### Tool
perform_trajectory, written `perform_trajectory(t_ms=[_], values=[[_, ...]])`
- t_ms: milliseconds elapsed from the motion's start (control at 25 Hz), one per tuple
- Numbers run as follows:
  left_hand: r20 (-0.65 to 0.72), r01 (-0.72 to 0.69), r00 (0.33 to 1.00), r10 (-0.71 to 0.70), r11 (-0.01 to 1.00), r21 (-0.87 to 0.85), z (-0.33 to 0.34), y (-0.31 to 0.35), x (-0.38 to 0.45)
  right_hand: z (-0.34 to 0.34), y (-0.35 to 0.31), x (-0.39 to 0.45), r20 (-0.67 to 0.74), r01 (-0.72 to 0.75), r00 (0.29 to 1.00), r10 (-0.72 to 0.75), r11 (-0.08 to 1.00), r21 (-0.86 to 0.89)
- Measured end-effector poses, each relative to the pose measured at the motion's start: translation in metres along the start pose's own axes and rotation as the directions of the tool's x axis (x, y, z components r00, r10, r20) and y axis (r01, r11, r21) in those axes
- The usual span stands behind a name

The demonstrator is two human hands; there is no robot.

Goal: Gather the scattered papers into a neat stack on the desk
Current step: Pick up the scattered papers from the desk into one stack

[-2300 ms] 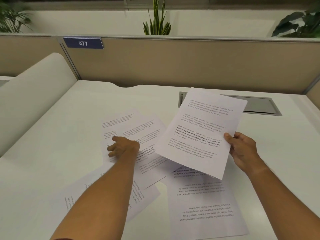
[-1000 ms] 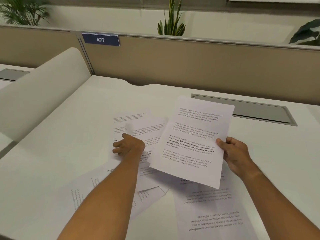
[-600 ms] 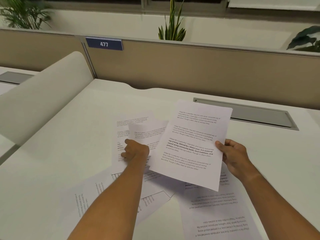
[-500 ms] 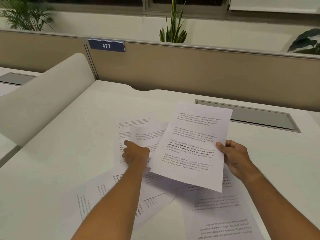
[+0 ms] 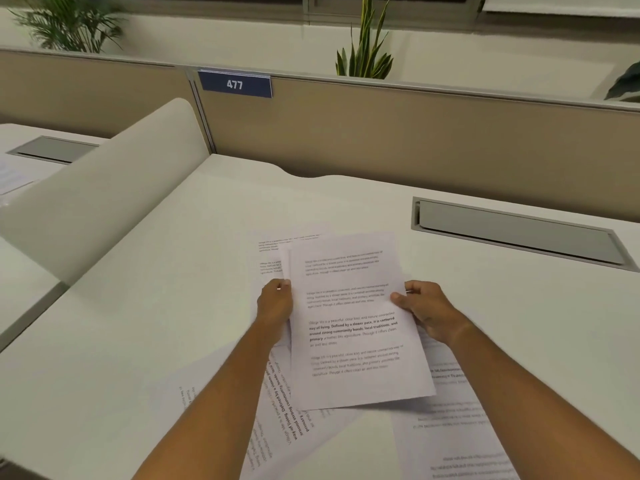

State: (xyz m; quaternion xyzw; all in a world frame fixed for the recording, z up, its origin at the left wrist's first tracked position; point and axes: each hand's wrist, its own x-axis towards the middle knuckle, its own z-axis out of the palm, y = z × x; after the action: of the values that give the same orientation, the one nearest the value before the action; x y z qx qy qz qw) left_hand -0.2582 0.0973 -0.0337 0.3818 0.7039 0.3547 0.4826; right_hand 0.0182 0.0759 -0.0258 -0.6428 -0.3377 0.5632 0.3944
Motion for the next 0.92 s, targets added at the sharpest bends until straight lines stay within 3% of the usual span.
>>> perform_trajectory(t_ms=[200,360,640,760,920], values=[[0.037,-0.107,0.993,0.108,0.994,-0.012,-0.006,0.006,-0.008,0.017,0.001,0.009,-0.050,0.003,0.999,-0.007,0.997,-0.074],[0.072,-0.282,0.955,0.288,0.956,-0.078,-0.019,0.040,-0.013,0.013,-0.026,0.003,0.018,0.094,0.995,-0.094,0.994,-0.050],[0.141,-0.528,0.808,0.572,0.810,-0.256,-0.048,0.107,-0.027,0.013,-0.101,-0.004,0.215,0.373,0.893,-0.396,0.917,0.141],[0.126,-0.567,0.791,0.599,0.794,-0.217,-0.057,0.125,-0.027,0.010,-0.121,-0.005,0.246,0.448,0.848,-0.468,0.883,0.137],[0.131,-0.618,0.774,0.619,0.784,-0.054,-0.058,0.135,-0.030,0.015,-0.126,-0.003,0.158,0.515,0.833,-0.531,0.847,0.133]])
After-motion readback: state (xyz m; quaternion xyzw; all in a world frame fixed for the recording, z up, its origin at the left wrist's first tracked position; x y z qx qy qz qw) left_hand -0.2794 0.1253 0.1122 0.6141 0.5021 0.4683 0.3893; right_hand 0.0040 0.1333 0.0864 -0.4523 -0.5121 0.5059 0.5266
